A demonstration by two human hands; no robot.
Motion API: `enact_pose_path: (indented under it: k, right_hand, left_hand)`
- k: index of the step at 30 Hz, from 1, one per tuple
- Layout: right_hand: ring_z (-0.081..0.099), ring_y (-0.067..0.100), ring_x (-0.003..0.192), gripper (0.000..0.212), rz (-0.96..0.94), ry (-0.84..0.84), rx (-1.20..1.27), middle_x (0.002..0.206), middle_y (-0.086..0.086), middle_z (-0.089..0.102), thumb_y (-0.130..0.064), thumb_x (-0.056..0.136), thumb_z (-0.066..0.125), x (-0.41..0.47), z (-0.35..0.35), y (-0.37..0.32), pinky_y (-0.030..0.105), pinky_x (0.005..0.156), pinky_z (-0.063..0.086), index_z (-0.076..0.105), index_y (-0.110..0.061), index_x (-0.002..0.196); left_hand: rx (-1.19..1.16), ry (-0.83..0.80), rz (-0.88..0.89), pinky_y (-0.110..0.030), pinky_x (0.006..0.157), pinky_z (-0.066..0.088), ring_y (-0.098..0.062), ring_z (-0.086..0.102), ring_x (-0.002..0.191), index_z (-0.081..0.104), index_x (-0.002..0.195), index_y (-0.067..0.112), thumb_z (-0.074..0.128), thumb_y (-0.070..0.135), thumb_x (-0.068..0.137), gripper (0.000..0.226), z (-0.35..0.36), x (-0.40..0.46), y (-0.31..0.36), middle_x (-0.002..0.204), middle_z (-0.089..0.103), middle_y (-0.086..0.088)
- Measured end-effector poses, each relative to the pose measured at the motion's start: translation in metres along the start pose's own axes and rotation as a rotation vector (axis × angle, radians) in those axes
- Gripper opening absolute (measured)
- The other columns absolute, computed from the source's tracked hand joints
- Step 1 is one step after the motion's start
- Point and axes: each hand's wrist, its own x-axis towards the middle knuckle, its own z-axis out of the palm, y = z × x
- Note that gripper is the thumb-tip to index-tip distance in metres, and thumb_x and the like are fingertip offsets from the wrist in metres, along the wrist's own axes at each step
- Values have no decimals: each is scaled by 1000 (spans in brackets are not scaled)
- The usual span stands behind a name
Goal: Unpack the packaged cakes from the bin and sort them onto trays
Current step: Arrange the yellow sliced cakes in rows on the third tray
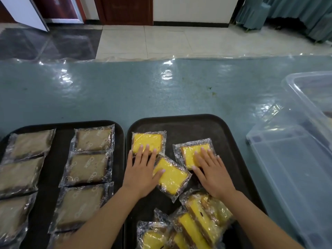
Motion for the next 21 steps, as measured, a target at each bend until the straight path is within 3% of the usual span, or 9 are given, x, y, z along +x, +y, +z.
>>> enact_pose_path:
  k: [4, 9, 14, 16, 18, 21]
  right_hand:
    - [-27, 16, 141, 87, -49, -51, -1, 156, -8, -20, -75, 70, -26, 2, 2, 0, 38, 117, -11, -11, -40, 148]
    - [-25, 21, 142, 94, 5, -49, -19, 156, -3, -20, -79, 66, -26, 28, -3, 12, 40, 115, -10, -7, -39, 150]
    - [-22, 21, 143, 101, 18, -38, -31, 150, -6, -24, -83, 60, -27, 54, -11, 24, 42, 115, -8, -5, -41, 150]
    - [-22, 21, 143, 99, 7, -28, -43, 149, -7, -25, -83, 62, -25, 62, -12, 29, 42, 115, -8, -5, -41, 149]
    - [-22, 21, 142, 95, -8, -19, -46, 149, -6, -24, -82, 65, -21, 69, -13, 33, 42, 115, -8, -5, -41, 149]
    - [-22, 21, 143, 88, -9, -12, -50, 149, -5, -25, -79, 71, -13, 79, -14, 38, 43, 116, -8, -4, -40, 149]
  left_hand:
    - [-10, -66, 3, -48, 113, -17, -25, -31, 138, -27, 142, 29, -23, 75, 68, 87, 1, 6, 5, 154, -27, -4]
    - [11, -81, -8, -51, 115, -3, -29, -18, 144, -13, 149, 34, -26, 83, 57, 105, -8, 29, 12, 156, -22, -6]
    - [15, -56, -34, -53, 113, 10, -30, -2, 145, -4, 150, 37, 3, 81, 77, 86, -16, 47, 17, 160, -4, -4]
    - [30, 6, -38, -55, 113, 10, -30, 1, 145, -3, 150, 37, 0, 81, 77, 85, -16, 51, 16, 160, 5, -5]
    - [47, 27, -32, -57, 114, -1, -32, -8, 145, -4, 150, 37, -8, 81, 72, 89, -12, 54, 13, 160, 2, -10]
    - [13, -13, -17, -56, 113, -12, -35, -29, 138, -17, 146, 40, -12, 82, 68, 89, 0, 58, 8, 156, -21, -13]
